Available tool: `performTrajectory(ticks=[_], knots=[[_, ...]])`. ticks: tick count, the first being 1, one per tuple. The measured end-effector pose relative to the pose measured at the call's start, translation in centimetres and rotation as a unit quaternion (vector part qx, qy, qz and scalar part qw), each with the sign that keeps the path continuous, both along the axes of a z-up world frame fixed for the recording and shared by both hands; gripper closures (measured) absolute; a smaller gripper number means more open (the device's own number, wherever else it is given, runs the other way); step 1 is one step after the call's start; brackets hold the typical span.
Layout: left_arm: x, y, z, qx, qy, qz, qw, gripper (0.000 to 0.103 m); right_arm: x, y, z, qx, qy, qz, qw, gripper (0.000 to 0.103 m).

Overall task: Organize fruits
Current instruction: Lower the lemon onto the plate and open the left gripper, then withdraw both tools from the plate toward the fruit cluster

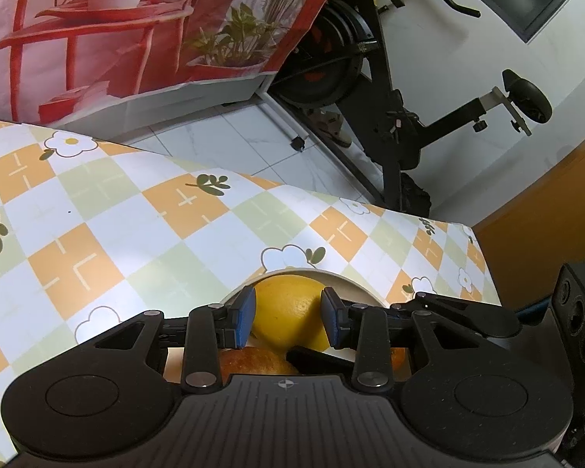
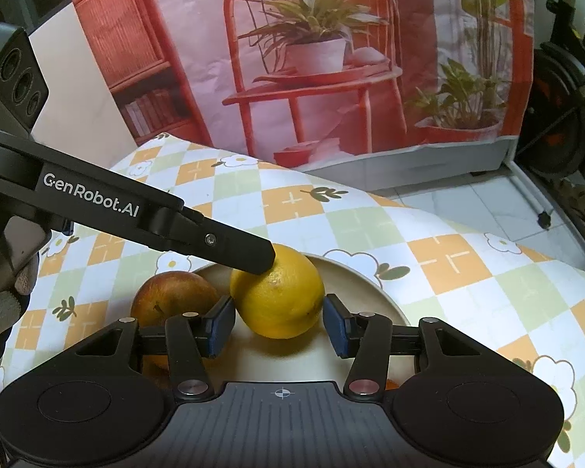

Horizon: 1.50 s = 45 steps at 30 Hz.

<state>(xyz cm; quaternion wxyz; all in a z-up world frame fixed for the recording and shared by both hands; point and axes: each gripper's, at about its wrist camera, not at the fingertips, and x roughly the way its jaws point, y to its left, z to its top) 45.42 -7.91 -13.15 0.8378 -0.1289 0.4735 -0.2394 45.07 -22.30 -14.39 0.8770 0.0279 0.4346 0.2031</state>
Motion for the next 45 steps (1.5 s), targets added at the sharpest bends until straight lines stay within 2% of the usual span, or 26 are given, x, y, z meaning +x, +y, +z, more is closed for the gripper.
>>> performTrajectory(ticks=[9,16,29,45], knots=[[-0.6,-0.2,0.4,0.019,-0.009,0.016,0.9997,0.065,-1.6,-1.4,1.6,-0.010,-0.006,-0.015,1.000,0.059],[-2.7,0.8,2.6,0.018,-0.034,0.020,0.9991,0.065,-4.3,-3.1,3.7,-0.006,-0.024,-0.041,0.999,0.058],[-10.2,4.2,6.5,0.050,-0.097,0.016,0.9939,0.065,-12.7,-4.5,5.3,0.039,-0.051,-0.108,0.992,0.058],[-17.6,5.3,7.2,0.070,-0.160,0.033,0.9841,0.065,-20.5,-3.7,4.7,0.043,-0.074,-0.152,0.985,0.058]])
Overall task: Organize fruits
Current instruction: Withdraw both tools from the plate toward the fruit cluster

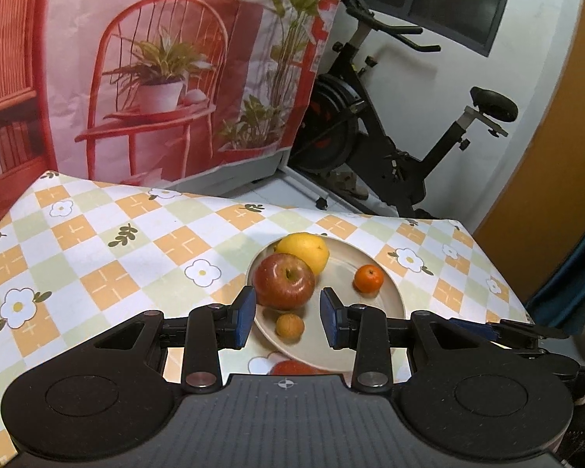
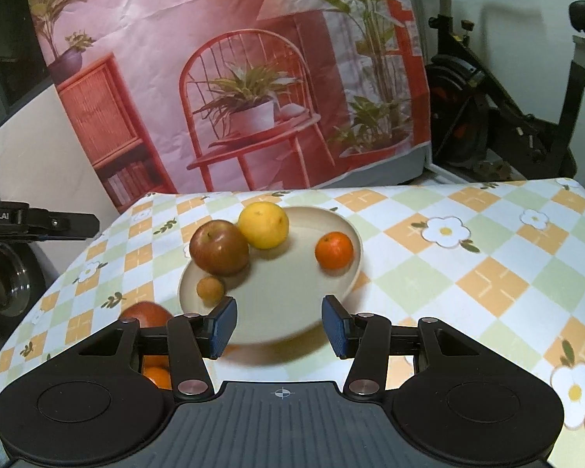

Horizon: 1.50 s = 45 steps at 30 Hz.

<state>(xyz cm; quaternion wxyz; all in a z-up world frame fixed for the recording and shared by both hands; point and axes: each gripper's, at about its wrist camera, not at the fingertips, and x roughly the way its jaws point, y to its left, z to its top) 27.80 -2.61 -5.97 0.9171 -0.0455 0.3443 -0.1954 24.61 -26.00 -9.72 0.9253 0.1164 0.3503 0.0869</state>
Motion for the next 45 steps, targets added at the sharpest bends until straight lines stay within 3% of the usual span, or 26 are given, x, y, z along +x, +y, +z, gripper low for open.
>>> performTrajectory(ticks=[14,30,37,45], knots=[[-1.2,0.5,0.9,-0.010,-0.023,0.003,0.9997,0.065,-2.0,-2.5,0.0,-0.002,-0.015,-0.039,0.999,0.058],[-6.2,1.7,0.8,0.016,-0.033,0.014,0.9992,0.065,-6.8,-1.7,-0.6,0.003,-0.009,-0.050,0.999,0.058],[-8.9,0.5,-2.0,0.026,-0.008,-0.004,0.9996,0.065,-9.0,-0.7,-2.0,-0.016,0.006,-0.043,0.999,0.058],[-12.3,-1.7,-5.5,0.043,0.026,-0.062,0.9968,0.065,-10.8,0.4,-3.1,-0.037,0.019,-0.028,0.999,0.058]])
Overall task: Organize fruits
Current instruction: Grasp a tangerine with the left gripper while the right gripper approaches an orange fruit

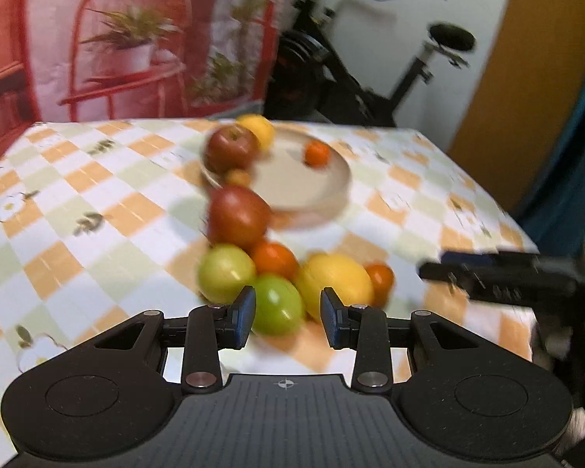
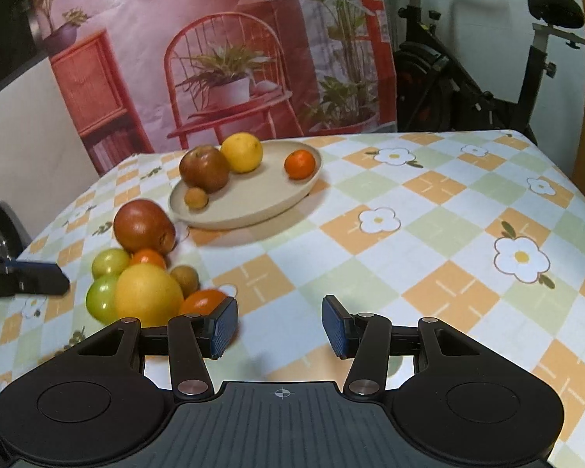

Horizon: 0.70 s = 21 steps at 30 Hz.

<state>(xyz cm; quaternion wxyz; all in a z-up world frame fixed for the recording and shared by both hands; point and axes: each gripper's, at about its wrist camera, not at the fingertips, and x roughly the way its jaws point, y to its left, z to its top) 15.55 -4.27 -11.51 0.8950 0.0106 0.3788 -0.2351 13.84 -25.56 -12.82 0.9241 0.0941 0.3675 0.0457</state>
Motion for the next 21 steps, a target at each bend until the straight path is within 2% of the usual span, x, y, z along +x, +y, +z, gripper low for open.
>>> performTrajectory(ticks=[12,21], knots=[[-2.4,-1.0,-1.9,0.013,0.033,-0.046,0.9983,0.064,-0.8,0.6,-0.1,0.000,-0.003,0.009,1.000,0.058],[-3.7,-2.0,-1.9,0.029,0.035,-0.073,0.9963,0.063,-1.2,0.4,-0.3,0.005,-0.007,0.005,1.000,0.058]])
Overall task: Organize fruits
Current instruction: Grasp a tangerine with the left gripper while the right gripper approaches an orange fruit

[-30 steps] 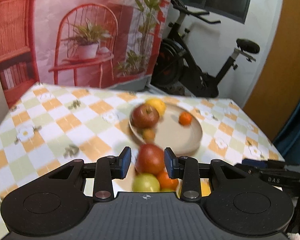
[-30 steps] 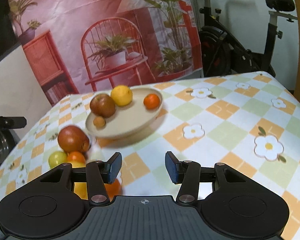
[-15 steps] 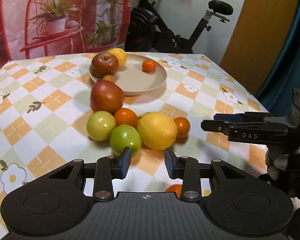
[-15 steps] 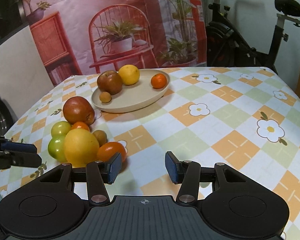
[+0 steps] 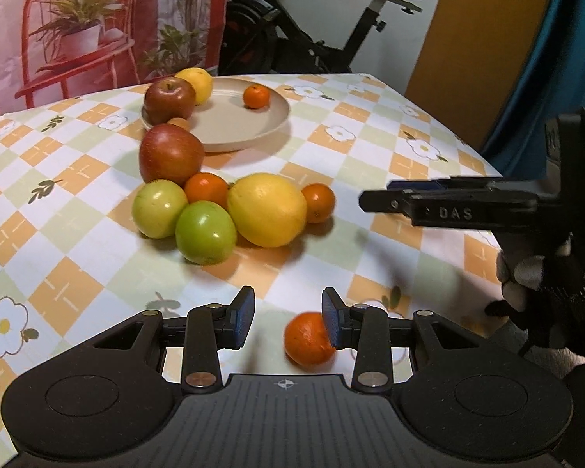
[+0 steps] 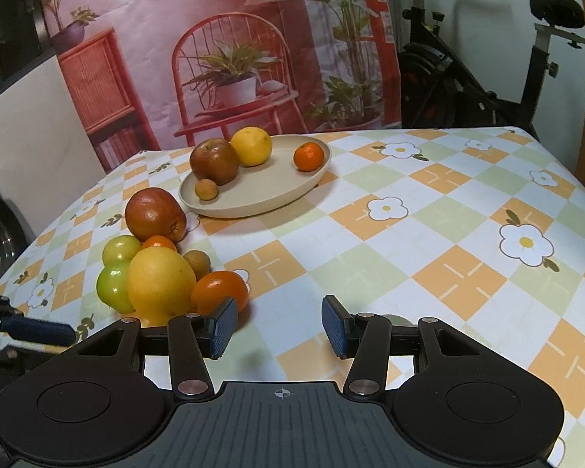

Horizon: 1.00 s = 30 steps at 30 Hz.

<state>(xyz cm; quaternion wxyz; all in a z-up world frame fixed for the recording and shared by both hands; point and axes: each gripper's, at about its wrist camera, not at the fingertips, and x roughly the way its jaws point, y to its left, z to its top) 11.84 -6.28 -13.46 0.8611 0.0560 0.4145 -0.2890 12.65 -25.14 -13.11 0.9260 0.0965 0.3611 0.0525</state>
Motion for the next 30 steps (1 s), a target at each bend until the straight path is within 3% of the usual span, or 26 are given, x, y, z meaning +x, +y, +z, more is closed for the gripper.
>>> performTrajectory(ticks=[9,17,19,30], knots=[[-0.7,-1.2,-1.1,0.013,0.029,-0.027,0.9991,0.062,-1.2,0.1,0.1,0.006,-0.010,-0.002,1.000,0.058],[0.1,-0.6,-2.1,0.006,0.052,-0.003,0.9986,0.061,-1.5,0.1,0.2,0.007,-0.011,0.001,1.000,0.058],[0.1,-0.6,-2.0,0.005,0.047,-0.003,0.9989,0.066,-1.5,0.1,0.1,0.008,-0.009,0.002,1.000,0.058],[1.2,1.1,-2.0,0.002,0.030,0.059,0.9978,0.066,-0.4,0.6,-0.7,-0.010,-0.004,0.031,0.999,0.058]])
